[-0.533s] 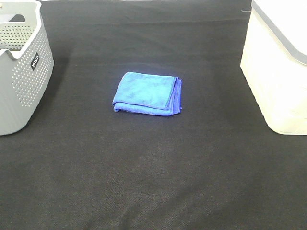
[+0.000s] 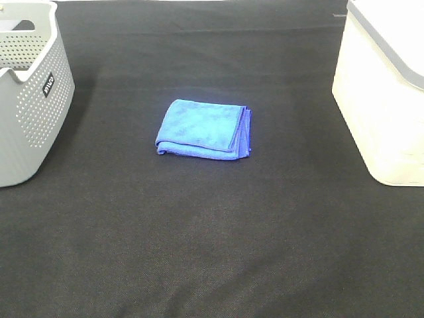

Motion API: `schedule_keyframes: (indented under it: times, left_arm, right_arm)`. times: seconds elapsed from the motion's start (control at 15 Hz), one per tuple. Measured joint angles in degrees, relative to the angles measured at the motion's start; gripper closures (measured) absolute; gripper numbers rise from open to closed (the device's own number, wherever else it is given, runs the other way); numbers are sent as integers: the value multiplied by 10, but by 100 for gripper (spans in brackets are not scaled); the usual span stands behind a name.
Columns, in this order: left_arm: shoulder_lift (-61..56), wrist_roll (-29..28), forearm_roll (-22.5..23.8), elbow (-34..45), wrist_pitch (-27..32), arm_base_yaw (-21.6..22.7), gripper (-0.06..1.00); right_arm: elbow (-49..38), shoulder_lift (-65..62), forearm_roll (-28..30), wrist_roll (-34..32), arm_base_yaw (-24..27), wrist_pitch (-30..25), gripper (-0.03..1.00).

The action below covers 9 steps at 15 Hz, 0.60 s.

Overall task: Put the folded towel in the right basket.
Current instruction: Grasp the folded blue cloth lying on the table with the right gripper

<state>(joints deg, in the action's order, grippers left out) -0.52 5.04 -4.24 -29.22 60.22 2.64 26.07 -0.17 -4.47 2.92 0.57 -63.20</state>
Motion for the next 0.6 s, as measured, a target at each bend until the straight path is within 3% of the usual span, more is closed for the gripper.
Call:
schedule_keyframes:
  times: [0.6]
  left_arm:
    - [0, 0, 0, 0, 0, 0, -5]
  right_arm:
    - [0, 0, 0, 0, 0, 0, 1]
